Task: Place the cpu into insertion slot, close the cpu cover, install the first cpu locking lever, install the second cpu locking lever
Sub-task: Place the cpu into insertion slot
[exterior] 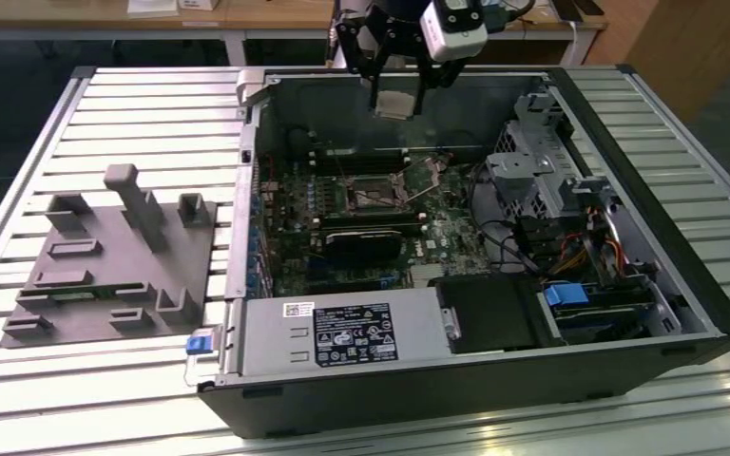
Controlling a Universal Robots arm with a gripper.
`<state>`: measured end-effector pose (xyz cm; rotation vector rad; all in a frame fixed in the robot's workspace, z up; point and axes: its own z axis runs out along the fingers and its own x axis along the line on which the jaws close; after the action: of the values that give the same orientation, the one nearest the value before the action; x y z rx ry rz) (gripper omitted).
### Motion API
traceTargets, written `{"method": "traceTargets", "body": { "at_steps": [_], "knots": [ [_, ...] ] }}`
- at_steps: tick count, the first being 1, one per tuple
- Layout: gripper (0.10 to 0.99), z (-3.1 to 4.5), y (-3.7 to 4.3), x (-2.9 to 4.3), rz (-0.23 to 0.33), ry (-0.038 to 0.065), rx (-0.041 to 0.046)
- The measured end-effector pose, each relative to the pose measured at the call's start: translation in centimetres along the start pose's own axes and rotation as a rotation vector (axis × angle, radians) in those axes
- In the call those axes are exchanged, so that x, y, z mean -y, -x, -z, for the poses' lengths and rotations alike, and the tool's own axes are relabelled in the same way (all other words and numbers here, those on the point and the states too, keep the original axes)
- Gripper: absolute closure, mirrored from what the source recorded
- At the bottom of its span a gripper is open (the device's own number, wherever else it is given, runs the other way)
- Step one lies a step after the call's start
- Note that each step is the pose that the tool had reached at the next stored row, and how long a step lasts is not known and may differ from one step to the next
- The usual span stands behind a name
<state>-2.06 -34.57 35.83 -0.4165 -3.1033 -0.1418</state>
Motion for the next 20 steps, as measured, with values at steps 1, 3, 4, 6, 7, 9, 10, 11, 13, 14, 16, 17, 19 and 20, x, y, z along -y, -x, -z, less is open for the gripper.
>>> {"method": "traceTargets", "body": {
  "at_steps": [1,3,4,6,7,9,10,11,13,14,16,17,19,20],
  "knots": [
    [0.545,0.00,0.00,0.00,-0.004,0.000,0.0004],
    [0.545,-0.01,0.00,0.00,-0.011,0.000,0.0011],
    [0.545,-0.02,0.00,0.00,-0.016,0.000,0.0015],
    [0.545,-0.02,0.00,0.00,-0.023,0.000,0.0022],
    [0.545,-0.03,0.00,0.00,-0.027,0.000,0.0026],
    [0.545,-0.04,0.00,0.00,-0.035,0.000,0.0033],
    [0.545,-0.04,0.00,0.00,-0.039,0.000,0.0036],
    [0.545,-0.04,0.00,0.00,-0.042,0.000,0.0040],
    [0.545,-0.05,0.00,0.00,-0.051,0.000,0.0047],
    [0.545,-0.05,0.00,0.01,-0.054,0.000,0.0051],
    [0.545,-0.06,0.00,0.01,-0.062,0.000,0.0058],
    [0.545,-0.07,0.00,0.01,-0.066,0.000,0.0062],
    [0.545,-0.07,0.00,0.01,-0.073,0.000,0.0069],
    [0.545,-0.07,0.00,0.01,-0.077,0.000,0.0072]
  ]
}}
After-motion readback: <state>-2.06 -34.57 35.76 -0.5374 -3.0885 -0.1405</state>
